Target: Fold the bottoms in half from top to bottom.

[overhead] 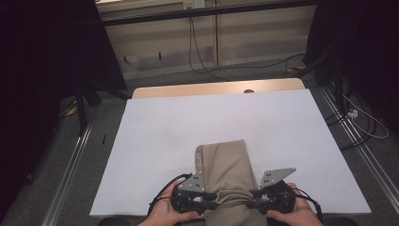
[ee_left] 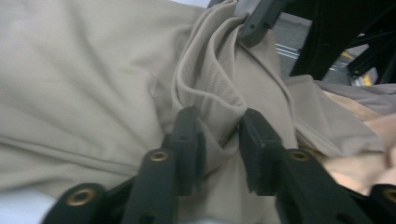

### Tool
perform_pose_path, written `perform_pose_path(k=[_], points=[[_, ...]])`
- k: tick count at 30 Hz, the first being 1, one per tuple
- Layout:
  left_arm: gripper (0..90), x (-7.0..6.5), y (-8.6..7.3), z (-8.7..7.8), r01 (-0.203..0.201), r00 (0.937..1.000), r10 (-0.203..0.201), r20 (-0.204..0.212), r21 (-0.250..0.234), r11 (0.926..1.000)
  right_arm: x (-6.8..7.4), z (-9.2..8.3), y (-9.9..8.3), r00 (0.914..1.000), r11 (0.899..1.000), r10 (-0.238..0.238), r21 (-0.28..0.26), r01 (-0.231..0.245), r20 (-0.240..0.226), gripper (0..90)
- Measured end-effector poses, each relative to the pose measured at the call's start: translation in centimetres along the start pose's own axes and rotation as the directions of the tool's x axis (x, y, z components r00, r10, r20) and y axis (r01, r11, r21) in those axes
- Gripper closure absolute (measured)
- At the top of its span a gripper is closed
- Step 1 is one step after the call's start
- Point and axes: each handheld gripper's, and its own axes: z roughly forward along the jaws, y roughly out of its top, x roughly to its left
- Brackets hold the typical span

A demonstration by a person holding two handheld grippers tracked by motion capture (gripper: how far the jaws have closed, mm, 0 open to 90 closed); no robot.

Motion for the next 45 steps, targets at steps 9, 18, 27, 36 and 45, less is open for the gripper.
perform_pose_path(k=[9,18,27,36,45], points=[[58.6,-0.3,0.5,-0.8,-0.011,0.9967,0.011,0.081,0.004,0.9999,-0.1,-0.7,0.3,0.9986,0.997,0.027,-0.067,-0.03,-0.045,46.4],[33.5,2.7,0.8,-2.6,0.089,0.9875,-0.103,-0.12,-0.115,0.9893,-1.5,-1.8,0.9,0.9943,0.979,0.107,-0.175,-0.104,0.007,41.1],[25.6,8.5,1.5,-2.5,0.208,0.932,-0.24,-0.271,-0.144,0.9676,-5.9,-0.4,3.9,0.991,0.988,0.103,-0.127,-0.091,0.086,32.1],[25.3,15.2,5.0,-2.1,0.267,0.8797,-0.313,-0.358,-0.174,0.948,-12.5,1.1,8.9,0.9769,0.987,0.115,-0.133,-0.092,0.18,40.9],[27.3,16.5,4.2,-1.8,0.31,0.8685,-0.346,-0.355,-0.154,0.9381,-16.3,3.6,9.0,0.9645,0.968,0.211,-0.17,-0.183,0.159,47.3]])
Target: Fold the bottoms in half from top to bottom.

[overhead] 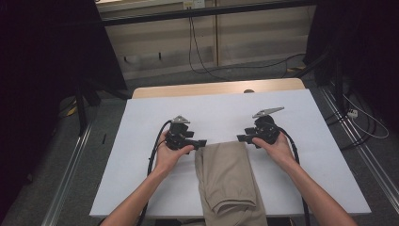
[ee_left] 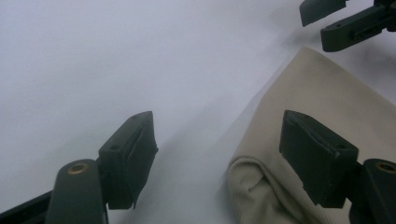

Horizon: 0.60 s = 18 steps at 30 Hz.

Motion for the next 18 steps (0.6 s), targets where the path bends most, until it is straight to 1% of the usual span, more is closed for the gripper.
perform_pose_path(k=[1,2,3,4,5,6,7,8,9,11,12,13,14,15,16,17,18], points=[[27.6,0.2,-0.2,0.2,0.009,0.9999,-0.009,0.012,0.007,0.9999,-0.1,0.3,-0.1,1.0,1.0,-0.003,-0.005,0.003,-0.007,47.5],[28.5,0.2,-0.2,0.2,0.009,0.9999,-0.009,0.012,0.007,0.9999,-0.1,0.3,-0.1,1.0,1.0,-0.003,-0.005,0.003,-0.007,47.5],[29.5,0.2,-0.4,0.6,0.008,0.9998,-0.009,0.018,0.025,0.9997,-0.1,0.9,-0.3,1.0,1.0,-0.007,0.023,0.007,-0.007,48.7],[29.6,0.2,-0.4,0.6,0.008,0.9998,-0.009,0.018,0.025,0.9997,-0.1,0.9,-0.3,1.0,1.0,-0.007,0.023,0.007,-0.007,48.7],[30.2,0.1,-0.5,0.7,0.007,0.9998,-0.007,0.019,0.03,0.9995,0.1,1.5,-0.5,0.9995,0.998,-0.032,0.055,0.032,-0.005,48.7],[30.2,0.0,-0.5,0.8,0.006,0.9999,-0.006,0.014,0.03,0.9995,0.1,1.5,-0.5,0.9995,0.998,-0.032,0.055,0.032,-0.005,48.7],[31.9,-0.1,-0.5,0.8,0.006,0.9998,-0.006,0.018,0.025,0.9997,0.2,1.7,-0.6,0.9993,0.997,-0.038,0.063,0.038,-0.004,48.6],[33.2,-0.1,-0.4,0.8,0.006,0.9994,-0.007,0.033,0.019,0.9998,0.3,1.7,-0.6,0.999,0.997,-0.045,0.061,0.044,0.002,48.5],[33.5,-0.1,-0.4,0.9,0.0,0.9993,-0.001,0.036,0.017,0.9999,0.3,1.7,-0.6,0.9988,0.997,-0.05,0.063,0.05,0.0,48.5],[34.8,-0.2,-0.6,1.3,-0.013,0.9996,0.012,0.025,0.037,0.9992,0.5,1.7,-0.7,0.9968,0.994,-0.08,0.071,0.079,0.007,48.3],[34.8,-0.2,-0.7,1.5,-0.002,0.9994,0.001,0.035,0.04,0.9992,0.8,1.7,-0.7,0.9932,0.99,-0.116,0.082,0.115,0.01,48.3],[35.2,-0.2,-0.9,1.6,0.004,0.999,-0.006,0.045,0.048,0.9988,1.1,1.7,-0.6,0.99,0.985,-0.141,0.104,0.14,0.003,49.6],[35.2,-0.3,-0.9,1.7,-0.001,0.999,-0.001,0.045,0.056,0.9984,1.1,1.7,-0.6,0.99,0.985,-0.141,0.104,0.14,0.003,49.6],[35.3,-0.4,-1.0,1.8,-0.007,0.9993,0.005,0.037,0.058,0.9983,1.4,1.6,-0.4,0.9855,0.977,-0.17,0.134,0.167,0.005,56.1],[35.3,-0.5,-1.0,1.8,-0.011,0.9993,0.009,0.036,0.058,0.9983,1.4,1.6,-0.4,0.9855,0.977,-0.17,0.134,0.167,0.005,56.1],[35.3,-0.6,-0.9,1.8,-0.012,0.9992,0.01,0.038,0.055,0.9984,1.8,1.5,-0.4,0.9827,0.971,-0.184,0.153,0.185,-0.017,65.7],[35.3,-0.6,-0.9,1.8,-0.021,0.9991,0.019,0.038,0.058,0.9981,1.8,1.5,-0.4,0.9827,0.971,-0.184,0.153,0.185,-0.017,65.7]])
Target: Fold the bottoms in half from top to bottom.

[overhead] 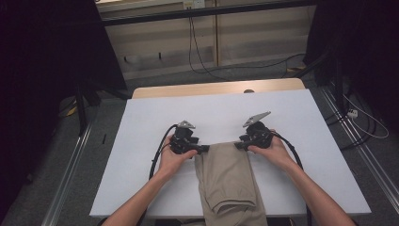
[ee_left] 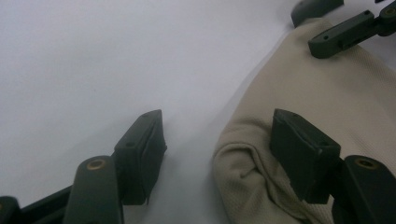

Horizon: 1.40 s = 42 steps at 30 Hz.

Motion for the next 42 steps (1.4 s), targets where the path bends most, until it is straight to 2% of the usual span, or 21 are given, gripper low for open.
perform_pose_path(k=[1,3,7,8,9,10,13,15,16,17,19,21,22,24,25,30,34,35,36,38,42], points=[[35.3,0.0,-0.1,0.2,0.003,1.0,-0.003,0.009,0.007,1.0,0.2,0.0,0.0,0.9998,1.0,-0.01,0.004,0.01,-0.019,69.7],[35.2,0.1,-0.2,0.2,-0.001,1.0,0.001,0.009,0.005,1.0,0.1,0.0,0.1,0.9995,1.0,-0.002,0.009,0.002,-0.033,70.6],[37.2,0.0,-0.5,0.1,0.001,1.0,-0.001,0.007,-0.013,0.9999,0.0,0.0,0.0,0.999,1.0,0.014,0.008,-0.014,-0.042,74.8],[38.9,-0.1,-0.5,0.0,-0.003,0.9999,0.003,0.013,-0.001,1.0,0.0,0.0,0.0,0.9985,1.0,0.018,0.009,-0.017,-0.052,80.2],[41.1,-0.4,-0.6,-0.1,-0.009,0.9997,0.009,0.02,0.008,0.9999,0.1,0.0,0.0,0.9972,1.0,0.021,0.013,-0.02,-0.072,81.3],[47.2,-0.8,-0.9,-0.3,-0.008,0.9994,0.007,0.035,0.015,0.9999,0.2,0.0,-0.1,0.9965,1.0,0.015,0.016,-0.013,-0.083,81.4],[51.7,-1.5,-1.1,-0.4,-0.049,0.9981,0.048,0.038,0.03,0.9984,0.3,-0.1,-0.2,0.9954,0.999,0.027,0.02,-0.025,-0.092,82.4],[55.1,-1.5,-1.1,-0.4,-0.049,0.9979,0.048,0.043,0.032,0.9983,0.4,-0.1,-0.2,0.9944,0.999,0.033,0.018,-0.032,-0.1,82.9],[59.8,-1.5,-1.2,-0.5,-0.051,0.9968,0.048,0.064,0.037,0.998,0.4,-0.2,-0.3,0.994,0.999,0.039,0.019,-0.037,-0.103,83.4],[71.6,-1.4,-1.3,-0.4,-0.036,0.9925,0.031,0.118,0.038,0.9986,0.5,-0.2,-0.3,0.9931,0.999,0.051,0.018,-0.05,-0.105,83.7],[77.5,-1.6,-1.3,-0.5,-0.035,0.9934,0.031,0.11,0.034,0.9988,0.4,-0.2,-0.5,0.9897,0.997,0.078,0.005,-0.078,-0.12,84.3],[79.6,-1.4,-0.9,-0.8,0.001,0.9937,-0.002,0.112,0.013,0.9999,0.1,-0.2,-0.8,0.9835,0.993,0.119,-0.011,-0.122,-0.136,84.8],[80.1,-1.3,-0.7,-1.1,0.024,0.9929,-0.023,0.116,-0.006,0.9997,0.0,-0.3,-0.7,0.984,0.992,0.123,-0.015,-0.126,-0.129,84.9],[80.6,-1.0,-0.2,-1.7,0.04,0.9939,-0.036,0.104,-0.036,0.9985,0.0,-0.7,-0.1,0.9862,0.991,0.125,-0.039,-0.13,-0.109,85.1],[80.8,-0.8,0.4,-2.5,0.047,0.9946,-0.04,0.096,-0.073,0.9962,-0.1,-1.3,0.7,0.9858,0.987,0.131,-0.082,-0.14,-0.105,85.2],[81.0,-0.5,1.8,-3.9,0.05,0.997,-0.042,0.065,-0.134,0.9897,-0.3,-2.4,2.2,0.9884,0.981,0.13,-0.131,-0.14,-0.078,85.2],[81.1,0.5,3.1,-4.7,0.07,0.9975,-0.066,0.028,-0.181,0.981,-0.7,-3.0,4.3,0.9898,0.973,0.133,-0.181,-0.14,-0.051,85.3],[81.2,1.1,3.8,-5.1,0.085,0.9964,-0.083,0.018,-0.212,0.9737,-0.8,-3.2,5.4,0.9894,0.967,0.139,-0.211,-0.145,-0.041,85.3],[81.2,1.1,3.8,-5.1,0.085,0.9964,-0.083,0.018,-0.212,0.9737,-0.8,-3.2,5.4,0.9894,0.967,0.139,-0.211,-0.145,-0.041,85.3],[81.2,1.8,4.4,-5.4,0.102,0.9947,-0.103,0.011,-0.235,0.9667,-1.1,-3.2,6.4,0.9889,0.961,0.146,-0.232,-0.149,-0.026,85.3],[81.2,2.9,5.7,-5.4,0.101,0.9932,-0.112,-0.03,-0.252,0.9624,-2.2,-3.1,8.1,0.9856,0.953,0.169,-0.254,-0.166,-0.01,85.3]])
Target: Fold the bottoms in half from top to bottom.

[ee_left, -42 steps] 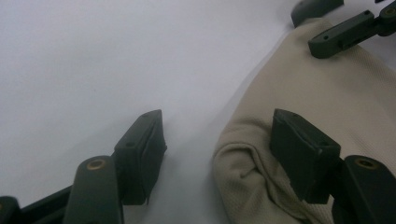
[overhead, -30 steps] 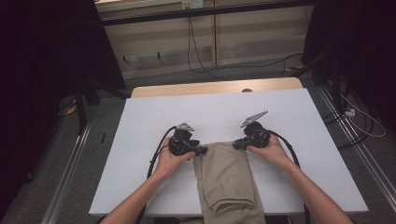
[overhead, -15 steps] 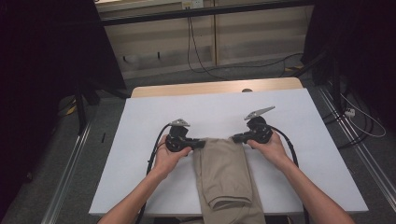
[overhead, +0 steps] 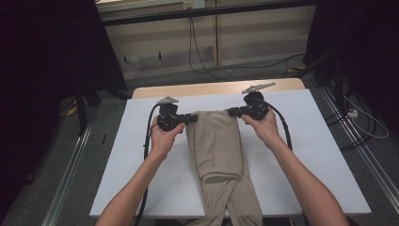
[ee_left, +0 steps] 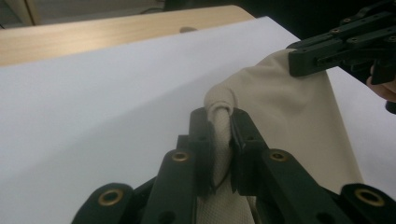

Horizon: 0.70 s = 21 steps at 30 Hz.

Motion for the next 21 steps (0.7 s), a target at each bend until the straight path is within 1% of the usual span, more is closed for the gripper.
perform_pose_path(k=[2,3,4,5,6,7,8,9,11,12,14,15,16,17,18,19,20,21], points=[[81.2,0.4,0.7,0.4,0.006,0.9999,-0.006,-0.016,-0.014,0.9999,-0.5,0.1,0.9,0.9999,1.0,0.003,-0.009,-0.003,0.017,85.3],[81.1,0.6,1.1,0.7,0.007,0.9997,-0.007,-0.024,-0.018,0.9998,-0.9,0.0,1.8,0.9994,1.0,0.009,-0.023,-0.008,0.034,85.3],[81.2,0.8,1.6,0.9,0.011,0.9995,-0.012,-0.028,-0.021,0.9997,-1.1,-0.1,2.3,0.999,0.999,0.009,-0.033,-0.008,0.043,85.3],[81.2,1.0,2.1,1.1,0.017,0.9994,-0.018,-0.031,-0.033,0.9993,-1.1,-0.1,2.3,0.999,0.999,0.009,-0.033,-0.008,0.043,85.3],[81.2,1.3,2.8,1.4,0.02,0.9991,-0.021,-0.037,-0.036,0.9992,-1.2,-0.3,2.8,0.9987,0.999,0.012,-0.04,-0.01,0.049,85.3],[81.1,1.4,3.2,1.6,0.027,0.9991,-0.028,-0.031,-0.046,0.9986,-1.4,-0.6,3.5,0.9982,0.999,0.007,-0.05,-0.004,0.059,85.3],[81.2,1.5,3.8,1.8,0.03,0.9988,-0.032,-0.036,-0.052,0.9982,-1.6,-0.8,3.9,0.9981,0.998,0.011,-0.059,-0.008,0.061,85.3],[81.2,1.7,4.6,2.1,0.033,0.9988,-0.035,-0.033,-0.061,0.9976,-1.8,-1.0,4.4,0.998,0.997,0.013,-0.071,-0.009,0.061,85.3],[81.2,1.9,5.5,2.5,0.035,0.999,-0.037,-0.024,-0.076,0.9965,-2.7,-1.4,5.7,0.9976,0.995,0.034,-0.095,-0.028,0.061,85.3],[81.2,2.1,5.9,2.6,0.033,0.9991,-0.035,-0.024,-0.079,0.9964,-2.7,-1.4,5.7,0.9976,0.995,0.034,-0.095,-0.028,0.061,85.3],[81.3,2.5,6.7,3.0,0.041,0.9989,-0.043,-0.019,-0.099,0.9942,-3.6,-1.5,6.3,0.998,0.991,0.049,-0.124,-0.043,0.039,85.3],[81.3,2.8,7.0,3.2,0.045,0.9987,-0.047,-0.016,-0.109,0.993,-4.0,-1.5,6.6,0.9975,0.991,0.055,-0.127,-0.049,0.045,85.3],[81.3,3.4,7.7,3.7,0.058,0.9981,-0.06,-0.015,-0.121,0.9909,-4.8,-1.3,7.1,0.9959,0.989,0.075,-0.132,-0.068,0.05,85.3],[81.3,3.4,7.7,3.7,0.058,0.9981,-0.06,-0.015,-0.121,0.9909,-4.8,-1.3,7.1,0.9959,0.989,0.075,-0.132,-0.068,0.05,85.3],[81.3,3.6,8.1,3.9,0.057,0.998,-0.06,-0.02,-0.124,0.9907,-5.1,-1.1,7.4,0.9952,0.988,0.083,-0.134,-0.075,0.052,85.3],[81.3,4.0,8.9,4.3,0.048,0.9977,-0.054,-0.042,-0.122,0.9914,-5.3,-0.7,8.1,0.9944,0.988,0.083,-0.134,-0.074,0.065,85.3],[81.3,4.0,8.9,4.3,0.048,0.9977,-0.054,-0.042,-0.122,0.9914,-5.3,-0.7,8.1,0.9944,0.988,0.083,-0.134,-0.074,0.065,85.3],[81.3,4.2,9.4,4.3,0.047,0.9974,-0.053,-0.049,-0.119,0.9918,-5.4,-0.6,8.5,0.9941,0.988,0.082,-0.135,-0.072,0.07,85.3]])
